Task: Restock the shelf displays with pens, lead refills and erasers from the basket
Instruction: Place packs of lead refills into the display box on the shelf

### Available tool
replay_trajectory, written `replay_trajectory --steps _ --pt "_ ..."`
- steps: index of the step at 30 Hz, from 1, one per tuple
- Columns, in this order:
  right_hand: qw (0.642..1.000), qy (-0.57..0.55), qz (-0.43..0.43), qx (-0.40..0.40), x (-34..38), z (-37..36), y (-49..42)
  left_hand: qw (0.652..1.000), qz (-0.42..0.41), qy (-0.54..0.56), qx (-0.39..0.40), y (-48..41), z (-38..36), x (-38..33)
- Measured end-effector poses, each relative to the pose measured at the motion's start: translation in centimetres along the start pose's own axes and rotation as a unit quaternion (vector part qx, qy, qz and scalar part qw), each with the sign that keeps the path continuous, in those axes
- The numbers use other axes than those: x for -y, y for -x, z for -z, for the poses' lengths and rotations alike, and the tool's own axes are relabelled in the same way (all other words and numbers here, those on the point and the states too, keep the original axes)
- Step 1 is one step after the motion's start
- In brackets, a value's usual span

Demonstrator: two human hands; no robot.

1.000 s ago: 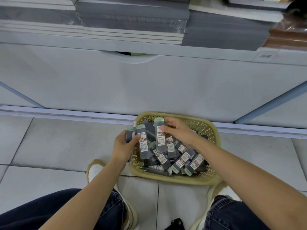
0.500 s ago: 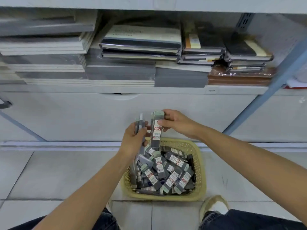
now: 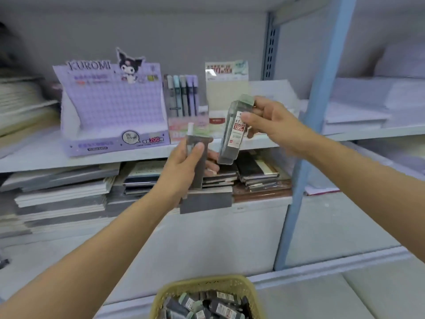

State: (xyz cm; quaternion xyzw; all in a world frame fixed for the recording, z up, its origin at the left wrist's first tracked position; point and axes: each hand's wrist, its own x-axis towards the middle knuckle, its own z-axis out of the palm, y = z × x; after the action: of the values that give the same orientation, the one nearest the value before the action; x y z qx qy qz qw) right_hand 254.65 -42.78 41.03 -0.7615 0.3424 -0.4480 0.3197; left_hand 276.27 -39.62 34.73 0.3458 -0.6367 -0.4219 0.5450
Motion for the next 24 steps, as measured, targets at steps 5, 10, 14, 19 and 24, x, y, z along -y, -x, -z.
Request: replay_trajectory --steps 5,10,14,19,24 --pt "0.98 0.045 0.044 -0.189 2.4 5.7 -2.7 0.999 -0.03 0.037 -0.024 -3.3 -1.3 -4.0" --pt "0.942 0.104 0.041 -0.315 1.8 8.8 -6.1 0.999 -0.023 0.044 0.001 -5.9 -1.7 -4.7" --pt "0.94 0.133 -0.014 -0.314 -0.4 8.8 -8.7 0.999 -0.02 0.05 0.004 -7.7 -1.3 -3.7" --pt "0.938 0.199 -0.053 -0.278 -2.8 8.2 -10.7 0.998 -0.009 0.052 0.016 -9.2 -0.3 -2.7" --pt "0.936 0.281 -0.099 -0.19 -4.2 8.2 -11.5 0.998 0.01 0.046 0.044 -9.7 0.3 -2.1"
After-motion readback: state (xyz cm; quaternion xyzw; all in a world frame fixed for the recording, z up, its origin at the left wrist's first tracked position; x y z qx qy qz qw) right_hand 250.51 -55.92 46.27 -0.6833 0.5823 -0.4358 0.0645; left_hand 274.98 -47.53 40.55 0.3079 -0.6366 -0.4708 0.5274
